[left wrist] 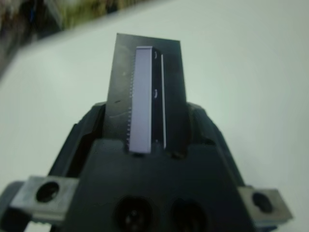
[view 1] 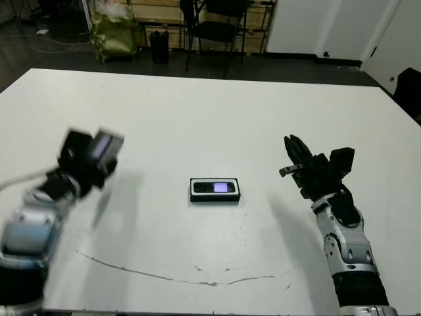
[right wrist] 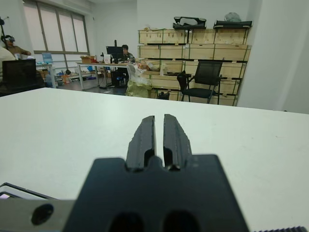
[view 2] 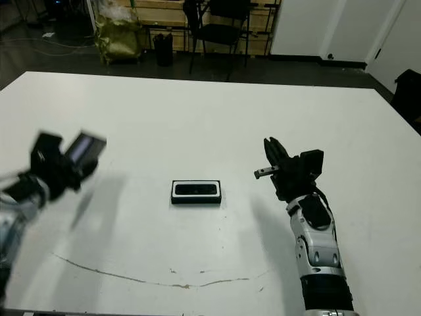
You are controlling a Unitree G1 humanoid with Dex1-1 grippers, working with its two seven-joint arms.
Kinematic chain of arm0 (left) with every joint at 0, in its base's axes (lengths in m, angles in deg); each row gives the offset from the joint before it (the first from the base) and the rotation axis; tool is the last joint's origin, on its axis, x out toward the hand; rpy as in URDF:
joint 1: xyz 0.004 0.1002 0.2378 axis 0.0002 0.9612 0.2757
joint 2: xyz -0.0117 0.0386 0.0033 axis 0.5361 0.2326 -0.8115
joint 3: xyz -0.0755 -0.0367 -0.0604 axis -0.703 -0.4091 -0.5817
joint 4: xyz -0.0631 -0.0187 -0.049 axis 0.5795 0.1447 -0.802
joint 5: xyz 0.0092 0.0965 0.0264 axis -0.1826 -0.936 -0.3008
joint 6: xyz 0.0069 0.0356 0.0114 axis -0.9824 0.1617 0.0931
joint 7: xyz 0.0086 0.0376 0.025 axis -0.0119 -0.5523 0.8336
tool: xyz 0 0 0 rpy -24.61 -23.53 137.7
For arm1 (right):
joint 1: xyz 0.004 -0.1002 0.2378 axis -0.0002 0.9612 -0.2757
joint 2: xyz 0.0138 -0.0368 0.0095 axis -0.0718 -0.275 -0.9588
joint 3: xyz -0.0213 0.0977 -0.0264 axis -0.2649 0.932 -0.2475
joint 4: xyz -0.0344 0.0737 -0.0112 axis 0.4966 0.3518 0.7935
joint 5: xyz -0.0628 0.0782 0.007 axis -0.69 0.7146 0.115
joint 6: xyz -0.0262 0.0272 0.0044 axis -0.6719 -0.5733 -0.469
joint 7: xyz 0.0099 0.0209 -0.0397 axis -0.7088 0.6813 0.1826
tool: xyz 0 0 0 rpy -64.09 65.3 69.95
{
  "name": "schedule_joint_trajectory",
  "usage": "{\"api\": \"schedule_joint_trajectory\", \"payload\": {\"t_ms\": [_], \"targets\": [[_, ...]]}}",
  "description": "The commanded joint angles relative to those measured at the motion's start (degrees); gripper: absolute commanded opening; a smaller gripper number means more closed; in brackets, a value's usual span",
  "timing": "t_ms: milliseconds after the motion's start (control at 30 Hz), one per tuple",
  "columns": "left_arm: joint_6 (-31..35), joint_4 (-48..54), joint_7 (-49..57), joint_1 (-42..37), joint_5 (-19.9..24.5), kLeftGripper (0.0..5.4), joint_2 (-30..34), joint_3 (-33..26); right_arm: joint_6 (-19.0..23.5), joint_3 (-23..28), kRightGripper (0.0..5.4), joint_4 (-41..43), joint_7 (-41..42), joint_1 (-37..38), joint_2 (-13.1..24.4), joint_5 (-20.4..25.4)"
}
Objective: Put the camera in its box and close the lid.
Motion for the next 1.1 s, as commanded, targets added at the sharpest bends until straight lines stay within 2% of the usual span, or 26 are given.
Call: {"api": "schedule_joint_trajectory", "payload": {"t_ms": [33,300,433,467,833,1033,1100], "targets": [[-8.6,-6.3,-7.7,-4.3,0.9,2.71,3.8,1.2,1.9,0.4,0.00,0.1,-0.8,0.2,0.3,0.0],[-20.0,-16.7,-23.4,-16.1,1.1,2.71,7.8,7.0,2.2,0.2,0.00,0.4,-1.6,0.5,0.8,-1.1],[-24.1,-21.9,-30.8,-21.7,0.7,2.71,8.3,10.2,5.1,0.4,0.00,2.1,-2.8,0.8,0.4,-0.8],[-24.5,-23.1,-32.1,-22.8,0.6,2.71,8.0,10.9,4.7,0.5,0.00,1.6,-2.5,0.7,0.4,-0.7],[-23.0,-30.1,-42.7,-29.1,1.7,2.71,0.8,18.2,2.1,0.6,0.00,-1.0,-2.2,0.2,0.3,-0.9],[-21.7,-30.7,-43.0,-28.1,2.4,2.71,-4.0,19.7,3.2,0.3,0.00,-0.1,-3.3,0.4,0.2,-1.3],[-21.9,-32.3,-43.4,-28.1,2.1,2.71,-5.6,20.4,4.7,0.2,0.00,0.8,-3.8,0.5,0.3,-1.5]]}}
